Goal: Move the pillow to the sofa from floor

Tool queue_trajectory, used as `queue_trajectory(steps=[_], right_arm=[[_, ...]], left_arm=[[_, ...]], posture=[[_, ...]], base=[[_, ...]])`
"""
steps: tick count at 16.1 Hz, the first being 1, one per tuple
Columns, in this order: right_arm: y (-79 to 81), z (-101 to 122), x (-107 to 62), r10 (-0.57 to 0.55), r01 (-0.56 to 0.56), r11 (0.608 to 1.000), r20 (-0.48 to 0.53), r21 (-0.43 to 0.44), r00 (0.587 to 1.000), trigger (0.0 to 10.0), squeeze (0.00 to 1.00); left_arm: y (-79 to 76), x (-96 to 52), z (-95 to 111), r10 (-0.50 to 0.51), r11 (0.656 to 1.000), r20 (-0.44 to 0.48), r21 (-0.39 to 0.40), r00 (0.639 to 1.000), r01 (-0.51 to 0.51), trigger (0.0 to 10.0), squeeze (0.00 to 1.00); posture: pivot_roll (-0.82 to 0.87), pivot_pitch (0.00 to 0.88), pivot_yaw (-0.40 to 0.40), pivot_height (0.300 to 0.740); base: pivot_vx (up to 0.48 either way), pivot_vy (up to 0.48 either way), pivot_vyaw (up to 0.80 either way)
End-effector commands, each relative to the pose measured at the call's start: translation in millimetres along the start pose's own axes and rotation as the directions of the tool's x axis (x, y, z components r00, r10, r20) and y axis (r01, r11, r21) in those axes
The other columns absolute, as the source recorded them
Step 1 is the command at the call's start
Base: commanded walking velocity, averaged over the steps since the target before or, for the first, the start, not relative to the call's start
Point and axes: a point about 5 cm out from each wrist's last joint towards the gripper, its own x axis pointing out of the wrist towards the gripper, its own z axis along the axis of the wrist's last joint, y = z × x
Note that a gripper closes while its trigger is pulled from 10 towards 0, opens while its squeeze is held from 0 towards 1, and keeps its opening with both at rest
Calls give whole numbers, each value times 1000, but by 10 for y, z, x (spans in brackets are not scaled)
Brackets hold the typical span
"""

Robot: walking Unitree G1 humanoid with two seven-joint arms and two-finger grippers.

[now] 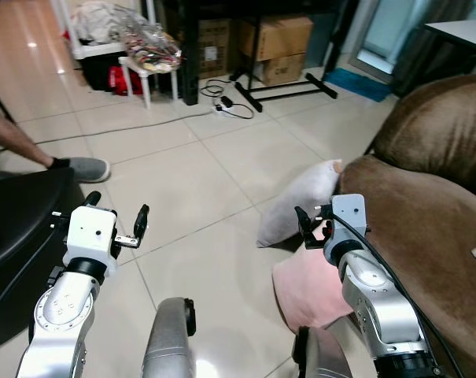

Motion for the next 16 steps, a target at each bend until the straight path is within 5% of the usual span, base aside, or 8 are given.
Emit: queue_trajectory(steps=[1,5,8,9,10,11,16], right_arm=[[-29,24,12,1,-1,1000,7,-28,1000,10000,1000],[-6,46,29,7,-6,999,11,-31,1000,10000,1000],[-18,38,40,-3,4,1000,1,-26,1000,10000,1000],[-18,36,40,-4,4,1000,0,-27,1000,10000,820],[-19,37,42,-5,5,1000,0,-27,1000,10000,243],[-20,39,48,-7,7,1000,-1,-27,1000,10000,0],[-81,29,63,-56,56,998,-26,25,998,10000,0]], left_arm=[[-25,8,8,-13,1000,3,-6,1000,13,10000,0],[-25,14,14,-13,1000,6,-12,1000,13,10000,0],[-23,21,24,-12,1000,9,-15,1000,12,10000,0],[-22,20,25,-12,1000,9,-15,1000,12,10000,0],[-19,23,28,-11,1000,10,-14,1000,11,10000,0],[-12,28,33,-9,1000,11,-13,1000,9,10000,0],[31,67,34,-2,1000,10,-3,1000,2,10000,0]], posture=[[28,0,-79,595],[29,0,-82,595],[28,0,-82,595],[28,0,-82,595],[28,0,-83,595],[28,0,-83,595],[25,0,-79,595]], base=[[0,0,800],[270,0,770],[308,0,0],[315,0,0],[315,0,0],[322,0,0],[319,0,0]])
